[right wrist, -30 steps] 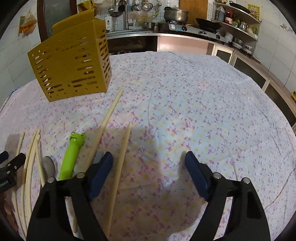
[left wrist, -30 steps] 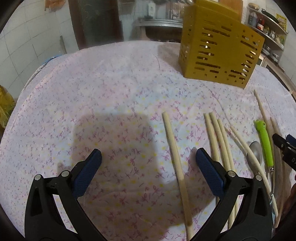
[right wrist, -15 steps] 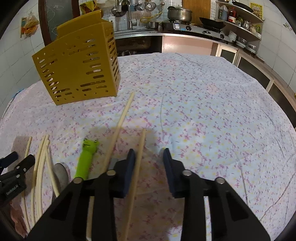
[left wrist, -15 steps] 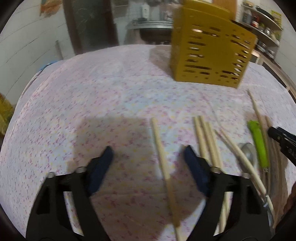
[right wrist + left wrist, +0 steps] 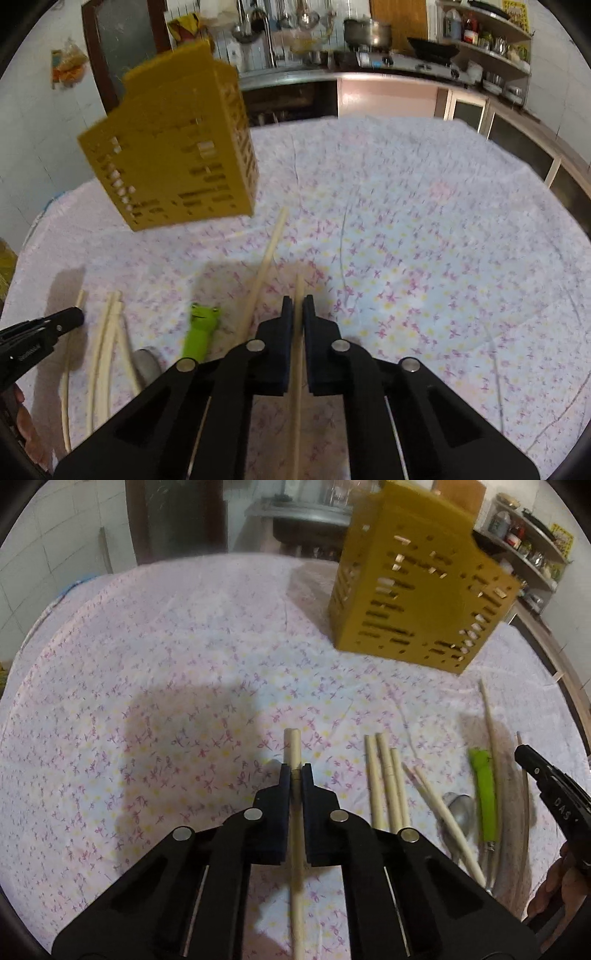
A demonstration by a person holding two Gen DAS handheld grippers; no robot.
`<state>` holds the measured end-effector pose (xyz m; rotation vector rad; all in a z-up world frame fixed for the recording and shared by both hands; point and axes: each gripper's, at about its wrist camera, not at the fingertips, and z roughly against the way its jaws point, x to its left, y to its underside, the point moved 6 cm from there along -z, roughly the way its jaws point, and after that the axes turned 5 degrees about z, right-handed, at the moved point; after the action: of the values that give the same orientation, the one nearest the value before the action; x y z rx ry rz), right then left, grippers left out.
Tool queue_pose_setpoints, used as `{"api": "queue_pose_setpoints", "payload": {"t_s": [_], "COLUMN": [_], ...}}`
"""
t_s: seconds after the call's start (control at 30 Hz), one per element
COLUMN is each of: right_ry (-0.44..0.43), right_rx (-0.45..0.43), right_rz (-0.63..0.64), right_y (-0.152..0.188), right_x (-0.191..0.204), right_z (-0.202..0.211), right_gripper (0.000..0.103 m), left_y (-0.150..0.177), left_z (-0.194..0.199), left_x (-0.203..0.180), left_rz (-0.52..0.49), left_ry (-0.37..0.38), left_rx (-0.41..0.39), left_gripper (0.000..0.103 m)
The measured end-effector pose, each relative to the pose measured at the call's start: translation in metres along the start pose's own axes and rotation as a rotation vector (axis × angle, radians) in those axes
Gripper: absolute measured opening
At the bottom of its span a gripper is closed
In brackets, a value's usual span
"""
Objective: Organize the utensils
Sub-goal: 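Lift both held chopsticks and carry them over the yellow holder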
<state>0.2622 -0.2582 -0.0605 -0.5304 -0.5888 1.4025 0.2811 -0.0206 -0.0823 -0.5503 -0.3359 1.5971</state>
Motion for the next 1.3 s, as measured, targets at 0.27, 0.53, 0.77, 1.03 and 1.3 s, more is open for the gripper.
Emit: {"api": "queue_pose_setpoints", "payload": {"t_s": [0.27,0.53,0.77,1.03,1.3], "right_ry": [-0.006,0.032,0.020,-0.008,-0.032], "right_rx": [-0.259,-0.431,-0.524,-0.657,-0.775], "right_rz": [0.050,0.088,0.067,0.073,0.108], "right_y": [-0.019,-0.019,-0.019,-0.077,-0.179], "right_x": [0.015,0.020,0.017,0.024,0.046], "right_z": [0.079,0.121,0.143,0.176,0.192], "right_gripper": [0.006,0.006,0.006,0.006,0.006], "left_y": [0.005,0.021,0.010,-0.044,-0.148], "left_z": [0.090,0.139,0.150,0.190,0.250], "left_x": [-0.020,-0.016,-0.010,-0.034,-0.077], "left_rz": [-0.071,-0.062,-0.053,-0.068,-0.051], "left_ry": [0.041,0.055,0.081,0.141,0.225], "left_rx": [-0.306,-0.459,-0.512,-0.644,-0.902], "left_gripper": [0.005,0.005,0.005,0.005,0.005]}}
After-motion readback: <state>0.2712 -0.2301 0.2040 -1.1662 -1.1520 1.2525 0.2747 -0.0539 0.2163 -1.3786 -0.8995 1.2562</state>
